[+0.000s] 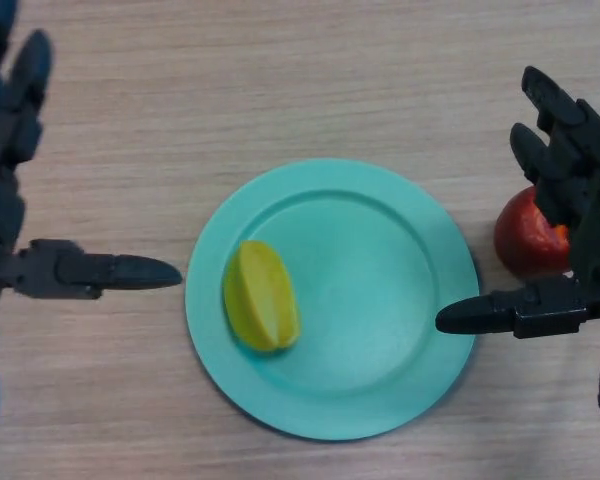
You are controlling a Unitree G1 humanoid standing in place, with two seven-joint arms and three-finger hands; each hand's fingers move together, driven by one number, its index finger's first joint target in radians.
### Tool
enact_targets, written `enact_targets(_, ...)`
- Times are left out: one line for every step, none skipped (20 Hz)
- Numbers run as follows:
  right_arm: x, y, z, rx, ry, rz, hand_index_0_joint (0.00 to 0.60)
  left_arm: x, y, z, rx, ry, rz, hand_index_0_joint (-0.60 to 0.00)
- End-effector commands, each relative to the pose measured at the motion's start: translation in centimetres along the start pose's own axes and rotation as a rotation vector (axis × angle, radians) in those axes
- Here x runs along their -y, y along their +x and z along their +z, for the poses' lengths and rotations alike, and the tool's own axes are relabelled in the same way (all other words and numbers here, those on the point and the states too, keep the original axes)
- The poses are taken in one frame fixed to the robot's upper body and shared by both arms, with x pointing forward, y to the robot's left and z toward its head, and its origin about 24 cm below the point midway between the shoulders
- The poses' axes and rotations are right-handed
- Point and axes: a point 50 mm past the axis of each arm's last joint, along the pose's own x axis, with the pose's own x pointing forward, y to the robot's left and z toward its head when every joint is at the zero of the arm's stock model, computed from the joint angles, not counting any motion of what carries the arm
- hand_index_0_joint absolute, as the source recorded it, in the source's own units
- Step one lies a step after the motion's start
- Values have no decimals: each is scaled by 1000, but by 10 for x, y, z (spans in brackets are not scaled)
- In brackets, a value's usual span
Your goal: Pick up the yellow starfruit and place it on the plate
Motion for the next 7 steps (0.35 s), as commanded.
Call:
enact_targets(12, -4, 34, 253, -83, -50, 0, -4, 2, 22, 129, 77, -10, 0)
enact_targets(12, -3, 34, 254, -86, -51, 0, -2, 2, 21, 127, 77, -18, 0)
enact_targets(12, -3, 34, 255, -84, -50, 0, 1, 2, 20, 125, 75, -24, 0)
enact_targets(12, -3, 35, 257, -83, -48, 0, 3, 0, 18, 121, 67, -30, 0)
enact_targets(12, -3, 35, 258, -87, -46, 0, 4, 0, 15, 115, 65, -32, 0)
enact_targets(12, -2, 35, 259, -94, -46, 0, 4, -1, 12, 108, 66, -35, 0)
enact_targets(12, -2, 34, 258, -93, -46, 0, 4, -1, 12, 107, 69, -34, 0)
